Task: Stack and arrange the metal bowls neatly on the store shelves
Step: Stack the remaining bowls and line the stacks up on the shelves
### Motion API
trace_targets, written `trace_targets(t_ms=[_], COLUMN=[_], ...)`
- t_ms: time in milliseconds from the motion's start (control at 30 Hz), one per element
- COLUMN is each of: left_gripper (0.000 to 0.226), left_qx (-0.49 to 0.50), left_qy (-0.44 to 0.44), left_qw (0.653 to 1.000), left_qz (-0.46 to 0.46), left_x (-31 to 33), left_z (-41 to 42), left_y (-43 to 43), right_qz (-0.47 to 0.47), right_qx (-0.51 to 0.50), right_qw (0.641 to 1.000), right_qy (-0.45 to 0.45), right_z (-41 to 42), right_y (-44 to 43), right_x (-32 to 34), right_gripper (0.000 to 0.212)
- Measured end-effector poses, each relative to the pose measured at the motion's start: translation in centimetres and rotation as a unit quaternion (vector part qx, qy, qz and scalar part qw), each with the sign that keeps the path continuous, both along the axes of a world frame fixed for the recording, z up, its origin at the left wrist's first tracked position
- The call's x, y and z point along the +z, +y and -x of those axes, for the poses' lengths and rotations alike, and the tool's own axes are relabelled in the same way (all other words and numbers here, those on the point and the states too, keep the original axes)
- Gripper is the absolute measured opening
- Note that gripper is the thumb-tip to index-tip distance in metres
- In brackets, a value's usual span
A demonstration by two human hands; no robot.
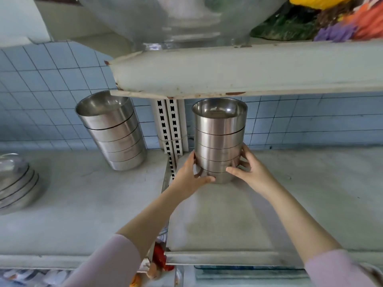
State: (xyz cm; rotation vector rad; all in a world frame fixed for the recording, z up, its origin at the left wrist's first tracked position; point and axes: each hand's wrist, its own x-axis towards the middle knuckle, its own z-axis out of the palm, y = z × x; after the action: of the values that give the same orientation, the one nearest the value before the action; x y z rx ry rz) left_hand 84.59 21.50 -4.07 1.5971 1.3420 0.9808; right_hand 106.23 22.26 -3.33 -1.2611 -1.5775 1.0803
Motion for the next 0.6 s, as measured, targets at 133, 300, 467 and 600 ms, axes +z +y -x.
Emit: trace_targets(t_ms=[133,300,467,600], left_gripper=[0.087,0.079,0.068,0.093], left_qx=[-0.006,-0.011,-0.004,-0.003], left_qy=[0.019,0.046,0.106,0.112], left_qw=[1.000,0.999,0.994,0.994], left_qz=[0.007,0.017,0.018,0.015], left_x=[-0.1,-0.3,-0.4,-0.8], left_z=[0.5,1.1,1.4,1.5], left_y=[1.7,3.8,5.9,6.6], right_qz=[-0.001,-0.023,-0.024,-0.025], right_qx=[-0.006,-0.008,0.001,0.010], right_qw=[1.000,0.999,0.999,0.999], right_qy=[-0.015,-0.020,-0.032,-0.041], right_z=[0.3,0.8,0.8,0.5], right_y=[1.5,3.6,5.4,6.4], right_x=[-0.1,-1.0,-1.4,-1.8], right_gripper=[0.079,0.099,0.094,0.091])
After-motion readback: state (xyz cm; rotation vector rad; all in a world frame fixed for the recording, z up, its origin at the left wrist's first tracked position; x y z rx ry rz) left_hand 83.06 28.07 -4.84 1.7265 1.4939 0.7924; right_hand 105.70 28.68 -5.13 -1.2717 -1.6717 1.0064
